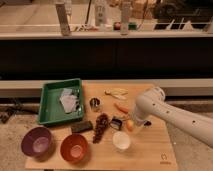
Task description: Place apple in metal cup
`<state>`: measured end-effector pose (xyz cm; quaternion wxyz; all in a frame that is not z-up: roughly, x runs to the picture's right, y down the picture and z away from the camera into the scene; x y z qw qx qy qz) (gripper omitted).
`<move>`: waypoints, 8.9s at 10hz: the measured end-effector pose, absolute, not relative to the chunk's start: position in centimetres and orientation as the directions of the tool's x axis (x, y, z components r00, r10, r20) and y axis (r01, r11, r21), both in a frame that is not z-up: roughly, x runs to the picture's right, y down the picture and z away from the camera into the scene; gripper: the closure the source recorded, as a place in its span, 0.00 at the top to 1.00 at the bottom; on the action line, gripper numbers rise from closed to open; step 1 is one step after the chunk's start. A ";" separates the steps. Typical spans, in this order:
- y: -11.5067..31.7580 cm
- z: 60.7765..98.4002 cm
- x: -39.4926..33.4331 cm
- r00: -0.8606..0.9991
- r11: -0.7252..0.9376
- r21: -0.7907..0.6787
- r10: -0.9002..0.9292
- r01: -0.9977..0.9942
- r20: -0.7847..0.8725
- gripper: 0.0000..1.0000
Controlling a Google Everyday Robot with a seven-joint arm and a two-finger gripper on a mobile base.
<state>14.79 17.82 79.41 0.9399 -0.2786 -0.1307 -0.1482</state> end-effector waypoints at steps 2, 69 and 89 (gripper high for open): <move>16.8 79.8 12.7 0.916 0.801 -0.474 -0.217 0.365 0.338 0.09; 4.4 83.9 -6.1 0.283 0.341 -0.021 -0.742 0.940 0.608 0.06; 3.7 85.8 -6.9 0.118 0.167 0.023 -0.777 0.986 0.618 0.06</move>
